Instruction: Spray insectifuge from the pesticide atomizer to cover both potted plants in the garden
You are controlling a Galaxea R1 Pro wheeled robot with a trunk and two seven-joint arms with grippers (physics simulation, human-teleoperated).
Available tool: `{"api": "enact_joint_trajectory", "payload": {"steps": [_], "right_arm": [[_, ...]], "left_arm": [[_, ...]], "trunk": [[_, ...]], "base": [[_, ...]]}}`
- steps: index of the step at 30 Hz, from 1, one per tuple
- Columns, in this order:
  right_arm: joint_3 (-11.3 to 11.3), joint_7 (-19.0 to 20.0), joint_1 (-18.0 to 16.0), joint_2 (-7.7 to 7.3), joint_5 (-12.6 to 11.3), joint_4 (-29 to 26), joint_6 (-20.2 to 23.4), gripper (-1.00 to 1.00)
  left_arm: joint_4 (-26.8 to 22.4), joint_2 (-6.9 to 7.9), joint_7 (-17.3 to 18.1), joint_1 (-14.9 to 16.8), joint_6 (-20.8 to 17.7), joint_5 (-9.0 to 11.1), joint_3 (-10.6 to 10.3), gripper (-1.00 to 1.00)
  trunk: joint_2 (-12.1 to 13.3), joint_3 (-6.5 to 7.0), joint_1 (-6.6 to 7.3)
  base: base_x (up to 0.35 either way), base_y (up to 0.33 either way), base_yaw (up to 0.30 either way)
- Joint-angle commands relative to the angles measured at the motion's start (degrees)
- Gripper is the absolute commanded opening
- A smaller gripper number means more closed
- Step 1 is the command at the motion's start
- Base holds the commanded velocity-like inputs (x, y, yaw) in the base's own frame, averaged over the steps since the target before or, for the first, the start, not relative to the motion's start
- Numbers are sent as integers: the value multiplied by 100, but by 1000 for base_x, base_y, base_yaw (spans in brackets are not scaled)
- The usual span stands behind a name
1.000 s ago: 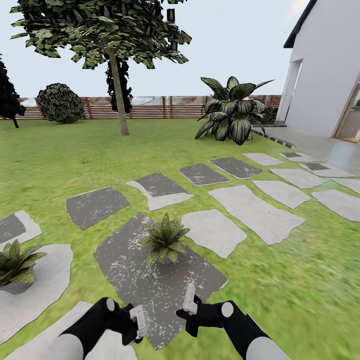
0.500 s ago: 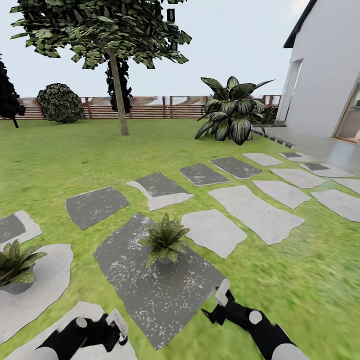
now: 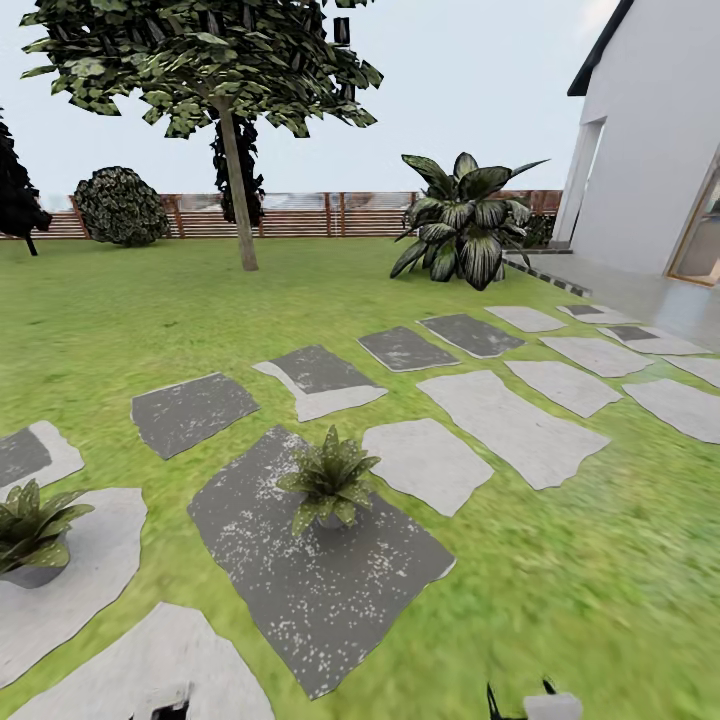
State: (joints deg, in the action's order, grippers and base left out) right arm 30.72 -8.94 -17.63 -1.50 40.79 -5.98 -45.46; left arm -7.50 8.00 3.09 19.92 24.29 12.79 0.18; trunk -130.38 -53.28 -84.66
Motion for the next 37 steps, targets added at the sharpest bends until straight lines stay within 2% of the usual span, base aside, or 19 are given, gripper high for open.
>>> {"api": "enact_joint_trajectory", "payload": {"steps": [1,9,15,37], "right_arm": [[23,-66,4,5,58,40,-72,100],[13,-74,14,31,61,124,-119,100],[13,-73,25,45,61,433,-112,100],[13,-73,35,45,61,458,-112,100]], "left_arm": [[30,9,20,-4,19,122,-7,-100],[64,17,12,-16,23,197,-9,-100],[64,12,16,-23,23,197,-12,-100],[56,4,16,-23,33,191,-61,-100]], "trunk": [[-2,-5,1],[-2,-5,1],[-2,-5,1],[-2,-5,1]], "base": [[0,0,0],[0,0,0],[0,0,0],[0,0,0]]}}
